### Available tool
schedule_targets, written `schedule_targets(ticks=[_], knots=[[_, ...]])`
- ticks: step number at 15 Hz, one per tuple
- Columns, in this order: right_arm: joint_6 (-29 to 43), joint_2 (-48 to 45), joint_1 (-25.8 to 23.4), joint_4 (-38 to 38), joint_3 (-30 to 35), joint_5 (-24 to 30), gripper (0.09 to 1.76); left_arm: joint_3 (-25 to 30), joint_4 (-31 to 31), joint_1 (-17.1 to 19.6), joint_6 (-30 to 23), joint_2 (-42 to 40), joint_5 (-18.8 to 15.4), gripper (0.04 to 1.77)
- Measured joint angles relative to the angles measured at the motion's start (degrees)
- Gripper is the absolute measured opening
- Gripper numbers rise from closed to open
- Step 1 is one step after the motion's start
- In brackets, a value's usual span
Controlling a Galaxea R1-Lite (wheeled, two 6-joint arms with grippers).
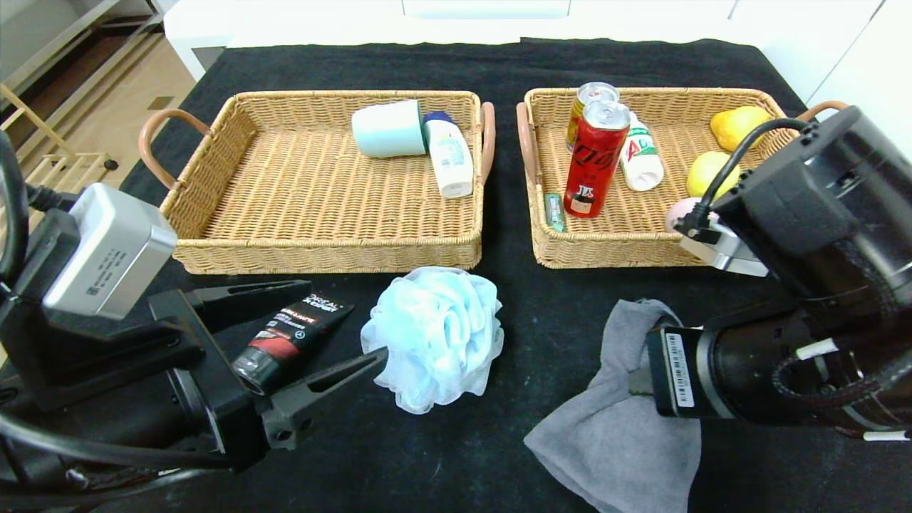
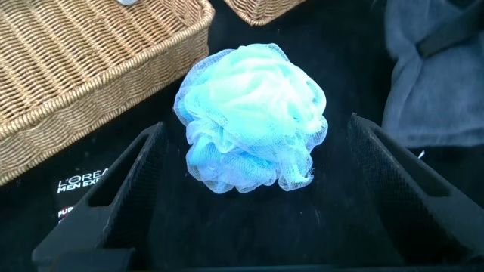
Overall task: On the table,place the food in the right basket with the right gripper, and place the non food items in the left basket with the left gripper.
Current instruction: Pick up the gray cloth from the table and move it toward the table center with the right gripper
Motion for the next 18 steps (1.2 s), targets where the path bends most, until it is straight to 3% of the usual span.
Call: schedule_targets(ticks=[5, 15, 16, 18], knots=[[0.38, 7.22, 4.34, 0.04, -6.05, -0.13, 0.33, -0.15, 0.02, 0.94, 0.11, 0.0, -0.04, 1.72], [2.89, 16.15, 4.75, -0.16, -12.41, -0.27, 0.33, -0.17, -0.05, 1.19, 0.09, -0.07, -0.04, 1.72], [2.89, 16.51, 4.74, -0.11, -12.63, -0.35, 0.35, -0.17, -0.05, 1.19, 0.11, -0.1, -0.04, 1.72], [2.86, 16.9, 4.67, -0.09, -12.79, -0.38, 0.66, -0.17, -0.02, 1.19, 0.09, -0.11, -0.04, 1.72]])
